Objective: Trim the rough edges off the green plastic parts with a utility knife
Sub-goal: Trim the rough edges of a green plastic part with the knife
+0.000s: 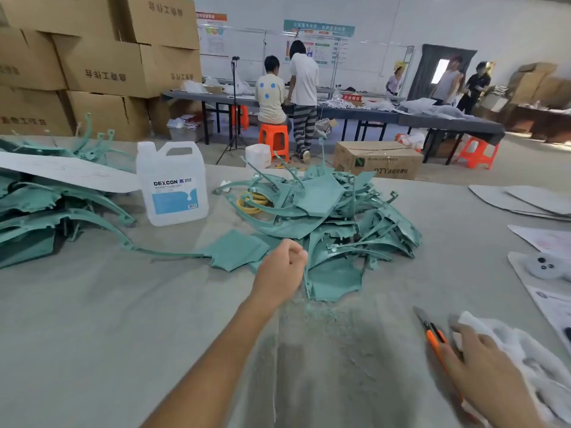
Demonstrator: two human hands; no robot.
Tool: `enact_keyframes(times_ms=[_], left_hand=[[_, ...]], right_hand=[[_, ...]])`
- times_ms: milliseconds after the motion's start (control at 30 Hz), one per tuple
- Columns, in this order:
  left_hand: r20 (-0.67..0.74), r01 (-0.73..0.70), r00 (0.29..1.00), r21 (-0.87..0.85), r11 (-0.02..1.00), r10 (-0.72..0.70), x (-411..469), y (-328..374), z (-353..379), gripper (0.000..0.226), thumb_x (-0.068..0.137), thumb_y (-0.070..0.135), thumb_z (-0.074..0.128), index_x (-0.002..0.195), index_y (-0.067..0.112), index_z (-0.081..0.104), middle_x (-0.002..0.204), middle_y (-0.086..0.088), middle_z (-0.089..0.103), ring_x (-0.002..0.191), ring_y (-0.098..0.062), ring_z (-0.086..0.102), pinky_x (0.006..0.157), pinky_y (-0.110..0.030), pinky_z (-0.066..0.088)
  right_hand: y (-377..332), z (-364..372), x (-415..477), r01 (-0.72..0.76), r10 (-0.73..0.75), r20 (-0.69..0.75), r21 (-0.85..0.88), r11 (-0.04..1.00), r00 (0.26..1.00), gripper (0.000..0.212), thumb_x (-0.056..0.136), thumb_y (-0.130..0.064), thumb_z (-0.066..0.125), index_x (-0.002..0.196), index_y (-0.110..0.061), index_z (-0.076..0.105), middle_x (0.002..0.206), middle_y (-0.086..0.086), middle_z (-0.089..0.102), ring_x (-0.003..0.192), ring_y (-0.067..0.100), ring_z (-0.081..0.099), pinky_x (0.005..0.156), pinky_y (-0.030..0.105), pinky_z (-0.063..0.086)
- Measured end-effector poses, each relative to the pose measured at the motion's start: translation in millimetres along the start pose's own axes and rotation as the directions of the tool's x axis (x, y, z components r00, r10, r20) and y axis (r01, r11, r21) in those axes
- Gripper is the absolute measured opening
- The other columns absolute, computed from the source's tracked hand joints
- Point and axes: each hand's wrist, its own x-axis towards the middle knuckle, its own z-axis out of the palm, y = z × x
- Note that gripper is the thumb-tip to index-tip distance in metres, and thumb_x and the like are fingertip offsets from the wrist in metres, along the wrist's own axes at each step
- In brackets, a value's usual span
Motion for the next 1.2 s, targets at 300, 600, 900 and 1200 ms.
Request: enact_keyframes(times_ms=[300, 600, 900, 1200], left_hand=[[0.086, 0.196, 0.971, 0.236, 0.952, -0.221, 49.6, -42.7, 39.9, 0.040, 0.102, 0.044, 0.044, 0.073, 0.017, 0.045, 0.069, 0.001, 0.049, 0.062, -0.016, 0.047, 0.058, -0.030, 0.034], [-0.234, 0.097, 0.972, 0.399, 0.912, -0.001, 40.1, -38.4, -12.1, 0.032, 0.109, 0.029, 0.027, 0.089, 0.012, 0.047, 0.068, 0.002, 0.044, 0.062, -0.020, 0.046, 0.060, -0.035, 0.033], [-0.459, 0.046, 0.867, 0.460, 0.887, 0.193, 43.8, -39.8, -98.5, 0.030, 0.108, 0.034, 0.028, 0.096, 0.014, 0.046, 0.090, -0.006, 0.047, 0.077, -0.028, 0.043, 0.064, -0.040, 0.032], [-0.480, -0.087, 0.858, 0.213, 0.973, 0.182, -41.0, -64.9, -129.4, 0.043, 0.102, 0.051, 0.026, 0.095, 0.023, 0.057, 0.070, 0.003, 0.060, 0.069, -0.019, 0.055, 0.062, -0.034, 0.042]], right_hand=[[-5.1, 15.0, 5.3, 0.081, -0.002, 0.238, -0.323, 0.943, 0.971, 0.038, 0.105, -0.053, 0.034, 0.127, -0.027, 0.050, 0.124, -0.001, 0.059, 0.117, 0.019, 0.059, 0.095, 0.030, 0.046], [-83.2, 20.4, -56.4, 0.093, -0.136, 0.122, 0.303, 0.948, 0.983, 0.037, 0.096, -0.032, 0.063, 0.132, -0.040, 0.058, 0.101, -0.004, 0.056, 0.093, 0.023, 0.064, 0.081, 0.034, 0.043], [-134.3, 52.7, -83.6, -0.065, -0.116, 0.218, 0.679, 0.732, 0.969, 0.028, 0.087, -0.055, 0.058, 0.112, -0.065, 0.052, 0.085, -0.020, 0.071, 0.058, 0.011, 0.070, 0.055, 0.022, 0.055], [-130.7, 71.6, -86.5, -0.116, -0.002, 0.157, 0.736, 0.666, 0.988, 0.023, 0.089, -0.033, 0.073, 0.106, -0.045, 0.066, 0.067, -0.012, 0.069, 0.048, 0.007, 0.064, 0.042, 0.013, 0.044]])
